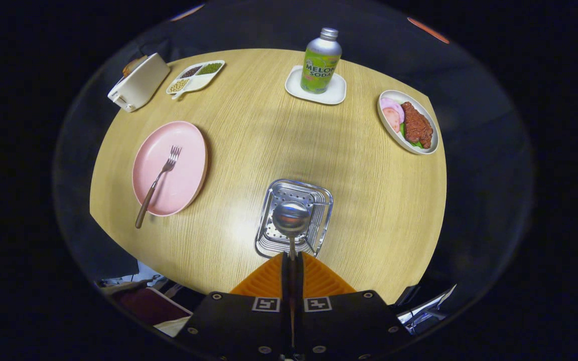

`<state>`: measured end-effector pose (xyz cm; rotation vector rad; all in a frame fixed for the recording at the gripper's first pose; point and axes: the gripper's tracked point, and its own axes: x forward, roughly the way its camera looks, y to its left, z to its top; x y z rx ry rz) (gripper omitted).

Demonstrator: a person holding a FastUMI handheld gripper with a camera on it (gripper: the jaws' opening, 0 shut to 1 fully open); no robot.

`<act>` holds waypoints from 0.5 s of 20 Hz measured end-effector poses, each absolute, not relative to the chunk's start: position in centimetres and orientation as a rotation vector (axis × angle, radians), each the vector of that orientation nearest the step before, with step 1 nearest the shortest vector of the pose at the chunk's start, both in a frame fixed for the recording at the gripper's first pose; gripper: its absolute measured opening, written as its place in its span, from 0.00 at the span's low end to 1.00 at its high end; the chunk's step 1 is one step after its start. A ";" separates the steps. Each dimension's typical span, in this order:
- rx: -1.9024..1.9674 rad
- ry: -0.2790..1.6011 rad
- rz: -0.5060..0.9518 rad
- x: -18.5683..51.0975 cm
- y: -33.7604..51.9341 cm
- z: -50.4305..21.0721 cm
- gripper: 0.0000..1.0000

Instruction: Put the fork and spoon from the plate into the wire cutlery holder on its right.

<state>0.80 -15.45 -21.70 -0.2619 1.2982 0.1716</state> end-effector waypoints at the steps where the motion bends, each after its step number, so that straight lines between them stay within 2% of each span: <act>1: -0.265 1.313 0.173 0.9 -15.5 -22.0 0.03; 8: -0.247 1.369 0.170 2.2 -14.9 -23.5 0.04; 10: -0.232 1.358 0.186 2.3 -14.3 -23.2 0.09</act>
